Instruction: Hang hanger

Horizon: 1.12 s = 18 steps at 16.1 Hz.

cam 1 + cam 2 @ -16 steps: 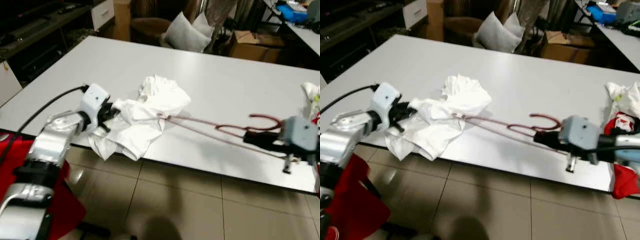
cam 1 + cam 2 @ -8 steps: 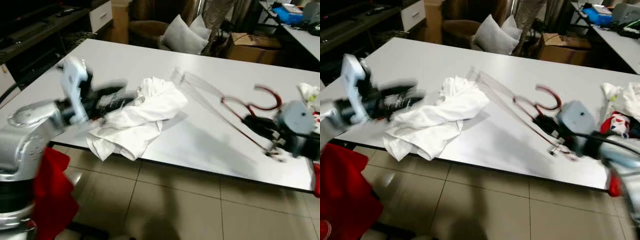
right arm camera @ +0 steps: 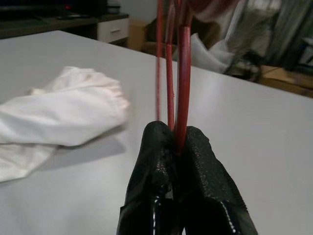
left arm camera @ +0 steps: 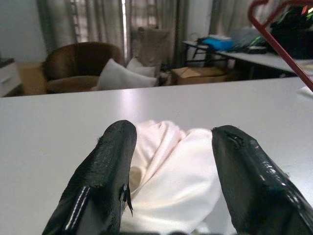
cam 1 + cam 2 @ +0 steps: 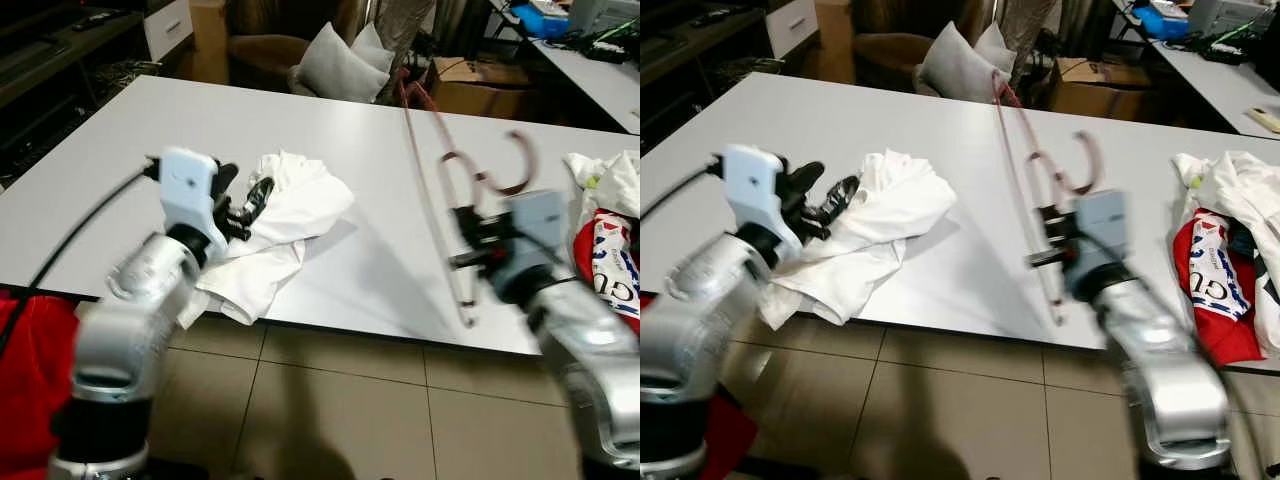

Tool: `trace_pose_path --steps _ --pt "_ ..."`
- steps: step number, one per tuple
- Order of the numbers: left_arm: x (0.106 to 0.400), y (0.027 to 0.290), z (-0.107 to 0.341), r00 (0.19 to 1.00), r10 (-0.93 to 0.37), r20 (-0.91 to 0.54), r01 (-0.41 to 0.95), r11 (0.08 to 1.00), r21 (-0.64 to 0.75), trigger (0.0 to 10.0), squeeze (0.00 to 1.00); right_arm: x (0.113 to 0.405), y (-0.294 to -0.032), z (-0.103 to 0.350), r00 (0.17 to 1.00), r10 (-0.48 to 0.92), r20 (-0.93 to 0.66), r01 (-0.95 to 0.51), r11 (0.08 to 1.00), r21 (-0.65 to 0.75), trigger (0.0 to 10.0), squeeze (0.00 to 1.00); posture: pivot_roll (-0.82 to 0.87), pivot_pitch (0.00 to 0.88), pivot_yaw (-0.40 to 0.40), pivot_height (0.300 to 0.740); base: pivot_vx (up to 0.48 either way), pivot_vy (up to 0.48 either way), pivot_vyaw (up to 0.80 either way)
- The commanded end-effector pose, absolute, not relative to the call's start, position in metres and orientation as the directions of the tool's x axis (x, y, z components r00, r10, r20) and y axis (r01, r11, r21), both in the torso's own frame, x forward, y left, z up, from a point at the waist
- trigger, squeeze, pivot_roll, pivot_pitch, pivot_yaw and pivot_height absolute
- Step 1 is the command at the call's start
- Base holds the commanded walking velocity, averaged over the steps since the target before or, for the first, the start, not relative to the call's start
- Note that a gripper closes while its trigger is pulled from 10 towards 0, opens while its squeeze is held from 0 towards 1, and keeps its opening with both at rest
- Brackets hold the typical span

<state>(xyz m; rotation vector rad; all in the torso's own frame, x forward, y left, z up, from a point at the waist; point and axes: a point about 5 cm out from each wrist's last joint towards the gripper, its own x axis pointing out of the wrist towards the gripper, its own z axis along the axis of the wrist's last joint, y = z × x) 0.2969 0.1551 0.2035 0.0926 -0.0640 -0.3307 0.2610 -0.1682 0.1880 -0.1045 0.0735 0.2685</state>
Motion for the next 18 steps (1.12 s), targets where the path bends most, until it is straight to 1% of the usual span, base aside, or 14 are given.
trace_pose_path --steps 1,3,4,5,6,9,13,17,18 --pt "0.296 0.151 0.197 0.953 -0.297 0.053 0.289 0.949 0.124 10.0 0.00 0.257 -0.164 0.186 0.967 0.235 -0.100 -0.245 0.964 -0.106 10.0 0.00 -0.11 0.000 -0.044 0.740 0.000 0.000 0.00" --pt "0.294 0.146 0.187 0.961 -0.274 0.044 0.267 0.956 0.120 10.0 0.00 0.254 -0.158 0.182 0.967 0.233 -0.102 -0.241 0.967 -0.084 10.0 0.00 -0.11 0.000 -0.047 0.740 0.000 -0.364 0.00" --pt "0.292 0.143 0.183 0.963 -0.266 0.042 0.258 0.955 0.149 10.0 0.00 0.254 -0.160 0.179 0.977 0.182 -0.113 -0.190 0.979 -0.066 10.0 0.00 -0.11 0.000 -0.049 0.740 0.000 -0.401 0.00" --pt "0.290 0.142 0.180 0.965 -0.261 0.038 0.253 0.956 0.151 10.0 0.00 0.254 -0.162 0.178 0.979 0.168 -0.114 -0.177 0.981 -0.075 10.0 0.00 -0.11 0.000 -0.049 0.740 0.000 -0.405 0.00" --pt "0.289 0.141 0.180 0.966 -0.254 0.047 0.245 0.958 0.148 10.0 0.00 0.253 -0.165 0.177 0.983 0.150 -0.107 -0.156 0.986 -0.055 10.0 0.00 -0.11 0.000 -0.050 0.740 0.000 -0.405 0.00" --pt "0.286 0.142 0.178 0.969 -0.244 0.047 0.234 0.958 0.164 10.0 0.00 0.252 -0.166 0.177 0.986 0.149 -0.081 -0.153 0.987 -0.044 10.0 0.00 -0.11 0.000 -0.043 0.740 0.000 -0.405 0.00" --pt "0.281 0.147 0.174 0.972 -0.231 0.036 0.221 0.958 0.183 10.0 0.00 0.252 -0.166 0.174 0.987 0.145 -0.065 -0.149 0.987 -0.065 10.0 0.00 -0.10 0.000 -0.033 0.740 0.000 -0.399 -0.61" --pt "0.279 0.147 0.173 0.973 -0.229 0.030 0.220 0.959 0.179 10.0 0.00 0.254 -0.164 0.176 0.987 0.156 -0.040 -0.158 0.985 -0.073 10.0 0.00 -0.10 0.003 -0.024 0.740 0.000 -0.385 0.00" --pt "0.278 0.149 0.173 0.975 -0.220 0.024 0.213 0.964 0.161 10.0 0.00 0.253 -0.163 0.177 0.986 0.161 -0.038 -0.165 0.981 -0.102 10.0 0.00 -0.10 0.002 -0.023 0.740 0.000 -0.379 0.00"
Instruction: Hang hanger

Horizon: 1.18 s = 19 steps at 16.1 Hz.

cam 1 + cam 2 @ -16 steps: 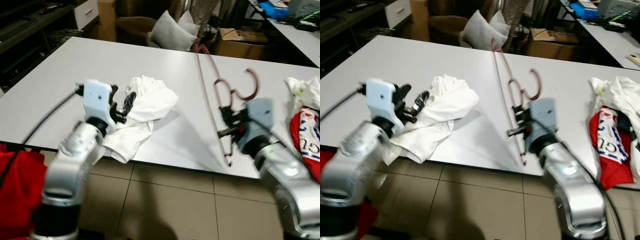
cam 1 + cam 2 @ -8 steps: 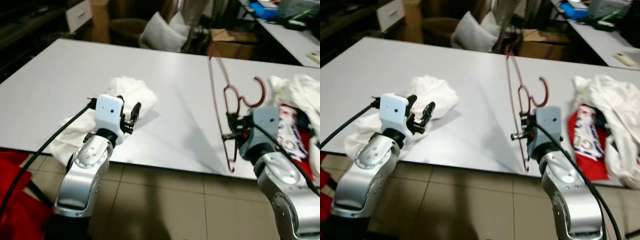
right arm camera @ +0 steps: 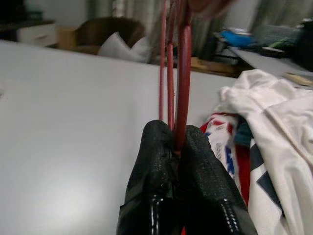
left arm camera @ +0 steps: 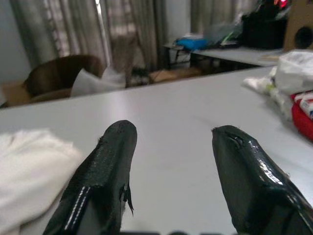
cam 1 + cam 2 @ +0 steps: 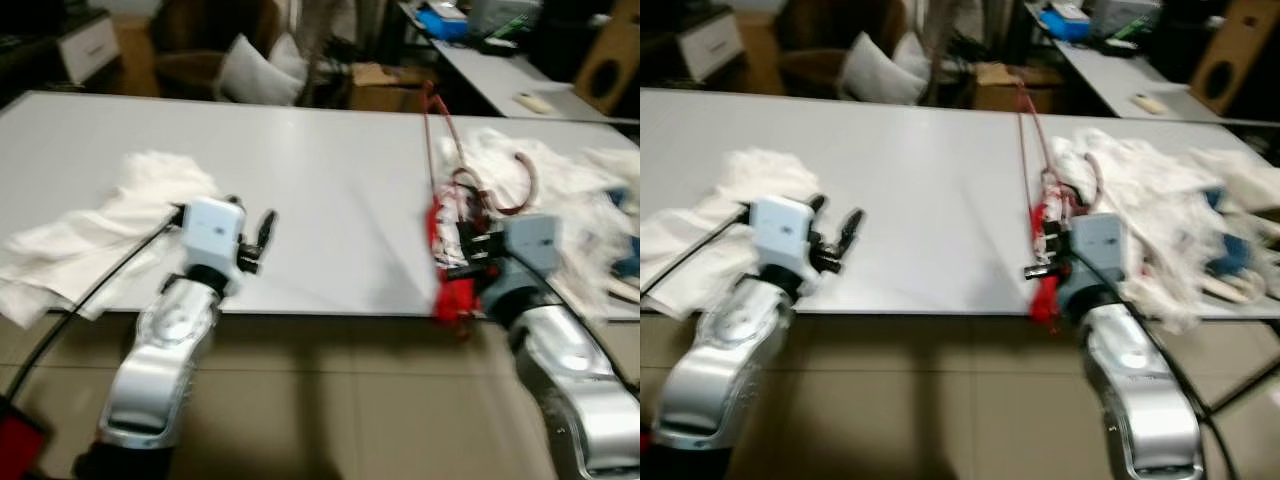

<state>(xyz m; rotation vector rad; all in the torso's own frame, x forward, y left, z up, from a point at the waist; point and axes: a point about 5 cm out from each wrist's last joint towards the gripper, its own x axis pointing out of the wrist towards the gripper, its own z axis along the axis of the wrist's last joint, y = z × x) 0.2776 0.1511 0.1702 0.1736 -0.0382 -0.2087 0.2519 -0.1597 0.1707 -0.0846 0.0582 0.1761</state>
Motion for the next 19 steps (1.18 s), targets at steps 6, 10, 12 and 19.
trace_pose_path --steps 6,10,12,19 --pt "0.283 0.150 0.180 0.982 -0.181 0.056 0.172 0.975 0.139 10.0 0.00 0.258 -0.160 0.183 0.986 0.168 0.019 -0.166 0.982 -0.085 10.0 0.00 -0.08 0.000 -0.045 0.740 0.000 -0.377 0.00" --pt "0.281 0.153 0.178 0.988 -0.150 0.026 0.148 0.987 0.065 10.0 0.00 0.255 -0.159 0.185 0.983 0.178 0.033 -0.176 0.982 -0.069 10.0 0.00 -0.09 0.000 -0.040 0.740 0.000 -0.182 0.00" --pt "0.277 0.153 0.172 0.989 -0.148 0.017 0.146 0.987 0.071 10.0 0.00 0.250 -0.158 0.179 0.983 0.185 0.009 -0.184 0.980 -0.069 10.0 0.00 -0.09 0.000 -0.055 0.740 0.000 0.000 0.00" --pt "0.291 0.137 0.176 0.965 -0.261 0.026 0.259 0.964 0.058 10.0 0.00 0.243 -0.175 0.185 0.994 0.107 0.003 -0.107 0.993 -0.051 10.0 0.00 -0.14 0.011 -0.027 0.740 0.000 0.000 -0.23"
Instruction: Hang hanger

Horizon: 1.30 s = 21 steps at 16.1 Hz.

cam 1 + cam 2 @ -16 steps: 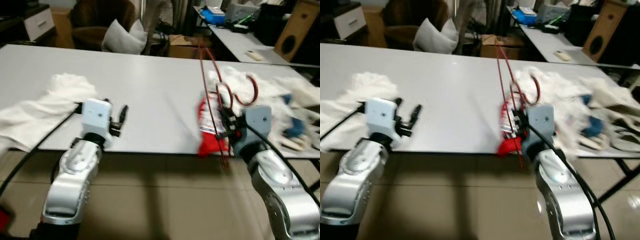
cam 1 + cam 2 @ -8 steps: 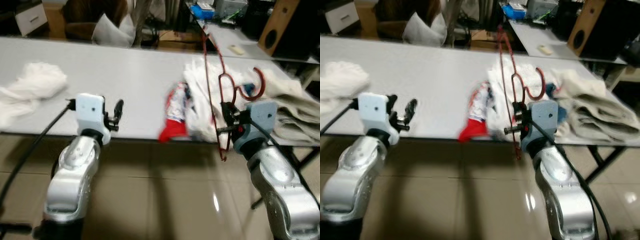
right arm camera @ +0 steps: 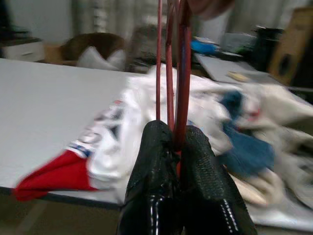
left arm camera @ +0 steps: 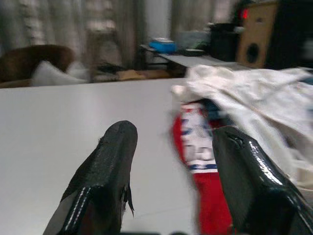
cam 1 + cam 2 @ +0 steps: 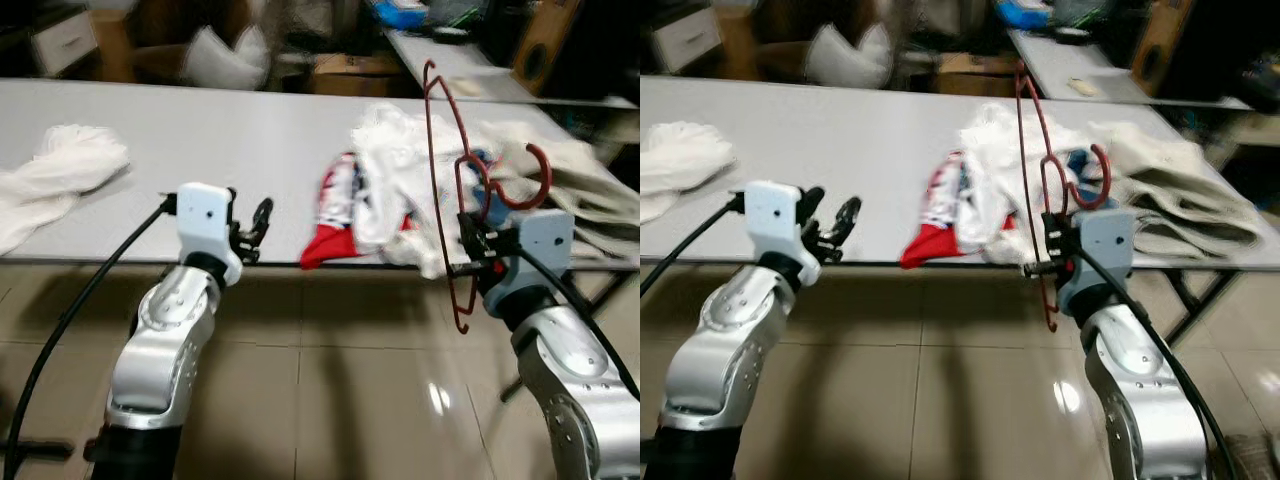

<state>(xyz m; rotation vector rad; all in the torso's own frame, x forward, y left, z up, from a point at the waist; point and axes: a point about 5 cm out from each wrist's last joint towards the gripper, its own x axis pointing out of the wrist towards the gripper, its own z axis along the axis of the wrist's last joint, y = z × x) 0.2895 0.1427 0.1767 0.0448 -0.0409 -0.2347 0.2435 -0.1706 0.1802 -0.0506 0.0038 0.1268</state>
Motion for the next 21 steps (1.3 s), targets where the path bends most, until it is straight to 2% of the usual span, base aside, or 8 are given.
trace_pose_path --steps 1,4,7,8,12,14,18,21 --pt "0.286 0.138 0.172 0.968 -0.251 0.016 0.250 0.968 0.022 10.0 0.00 0.241 -0.176 0.173 0.995 0.091 -0.050 -0.094 0.994 -0.049 10.0 0.00 -0.14 0.000 -0.017 0.740 0.000 0.000 -0.80" --pt "0.284 0.138 0.166 0.971 -0.239 0.013 0.239 0.971 0.019 10.0 0.00 0.248 -0.173 0.166 0.992 0.089 -0.091 -0.093 0.994 -0.047 10.0 0.00 -0.12 0.000 -0.040 0.740 0.000 0.000 -0.80" --pt "0.290 0.138 0.168 0.975 -0.221 0.023 0.220 0.975 0.035 10.0 0.00 0.256 -0.173 0.166 0.991 0.099 -0.087 -0.104 0.993 -0.053 10.0 0.00 -0.13 0.000 -0.024 0.740 0.000 0.000 -0.80" --pt "0.291 0.137 0.163 0.973 -0.230 -0.003 0.229 0.971 0.068 10.0 0.00 0.255 -0.177 0.166 0.993 0.082 -0.091 -0.087 0.995 -0.058 10.0 0.00 -0.13 0.000 -0.011 0.740 0.000 0.000 0.00" --pt "0.288 0.131 0.161 0.962 -0.275 0.006 0.274 0.961 0.033 10.0 0.00 0.249 -0.179 0.145 0.982 0.060 -0.178 -0.094 0.977 -0.191 10.0 0.00 -0.13 0.000 -0.006 0.740 0.000 0.000 0.00" --pt "0.290 0.133 0.161 0.962 -0.271 0.012 0.271 0.962 0.020 10.0 0.00 0.246 -0.179 0.145 0.981 0.078 -0.177 -0.098 0.989 -0.109 10.0 0.00 -0.14 0.000 0.006 0.740 0.146 0.000 -0.32" --pt "0.293 0.128 0.159 0.958 -0.287 0.008 0.287 0.958 0.014 10.0 0.00 0.243 -0.181 0.151 0.986 0.083 -0.143 -0.097 0.990 -0.098 10.0 0.00 -0.16 0.000 0.017 0.740 0.309 0.000 -0.68" --pt "0.294 0.126 0.159 0.957 -0.289 0.012 0.289 0.957 0.023 10.0 0.00 0.241 -0.179 0.159 0.987 0.135 -0.091 -0.144 0.985 -0.097 10.0 0.00 -0.17 0.000 0.015 0.740 0.310 0.000 0.00"
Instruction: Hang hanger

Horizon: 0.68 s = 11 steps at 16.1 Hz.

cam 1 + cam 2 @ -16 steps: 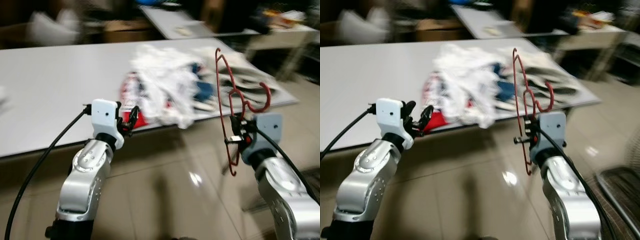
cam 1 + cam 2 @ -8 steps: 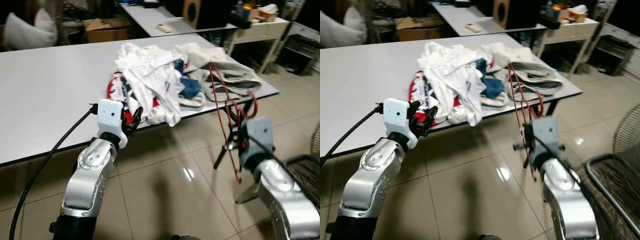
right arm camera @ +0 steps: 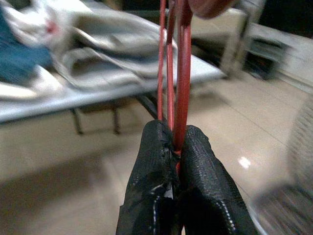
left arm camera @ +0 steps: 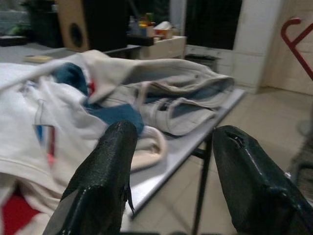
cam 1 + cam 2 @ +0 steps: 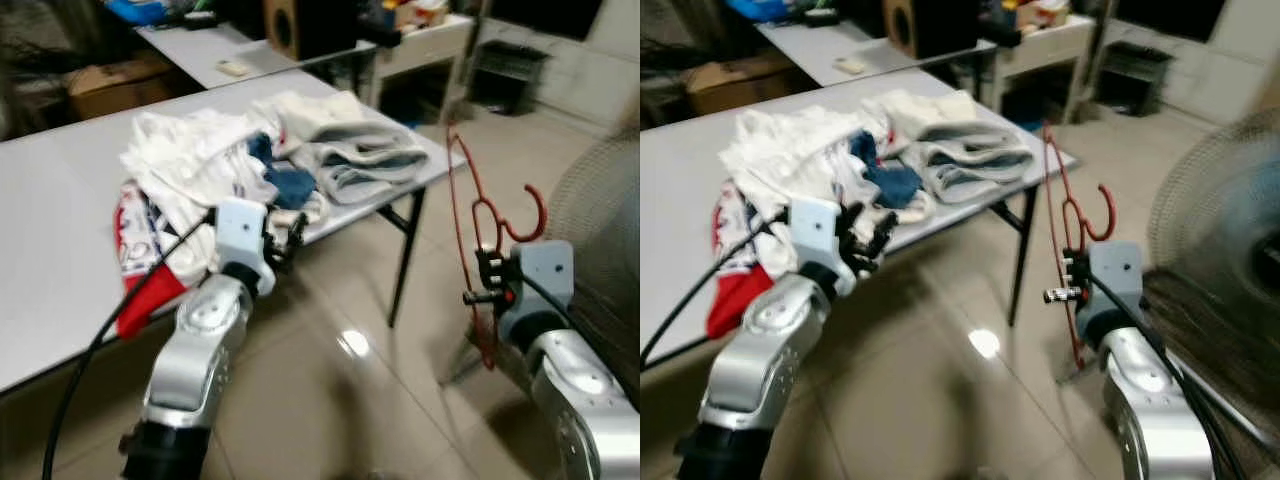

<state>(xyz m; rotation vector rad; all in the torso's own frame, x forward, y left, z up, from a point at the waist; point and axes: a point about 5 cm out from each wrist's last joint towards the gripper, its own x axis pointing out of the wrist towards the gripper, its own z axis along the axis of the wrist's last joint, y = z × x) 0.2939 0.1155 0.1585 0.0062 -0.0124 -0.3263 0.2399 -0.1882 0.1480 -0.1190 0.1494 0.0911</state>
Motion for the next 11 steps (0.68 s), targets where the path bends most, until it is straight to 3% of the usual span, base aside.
trace_pose_path --steps 1,4,6,10,11 --pt "0.294 0.127 0.159 0.959 -0.283 0.012 0.283 0.959 0.032 10.0 0.00 0.241 -0.177 0.161 0.984 0.159 -0.084 -0.167 0.981 -0.103 10.0 0.00 -0.17 0.000 0.015 0.740 0.311 0.000 0.00" --pt "0.293 0.140 0.161 0.981 -0.190 0.035 0.187 0.980 0.060 10.0 0.00 0.244 -0.168 0.164 0.961 0.263 -0.079 -0.272 0.953 -0.132 10.0 0.00 -0.17 0.000 0.001 0.740 0.279 0.000 0.00" --pt "0.290 0.147 0.164 0.983 -0.178 0.056 0.175 0.983 0.053 10.0 0.00 0.243 -0.156 0.167 0.931 0.356 -0.077 -0.364 0.913 -0.185 10.0 0.00 -0.15 0.000 -0.009 0.740 0.000 0.000 0.00" --pt "0.286 0.155 0.169 0.984 -0.160 0.077 0.153 0.985 0.082 10.0 0.00 0.244 -0.147 0.169 0.919 0.393 -0.024 -0.392 0.905 -0.164 10.0 0.00 -0.13 0.000 -0.007 0.740 0.000 0.000 0.80" --pt "0.287 0.155 0.169 0.984 -0.159 0.075 0.152 0.984 0.098 10.0 0.00 0.245 -0.150 0.170 0.928 0.372 -0.015 -0.371 0.918 -0.139 10.0 0.00 -0.13 0.000 -0.007 0.740 0.000 0.000 0.00"
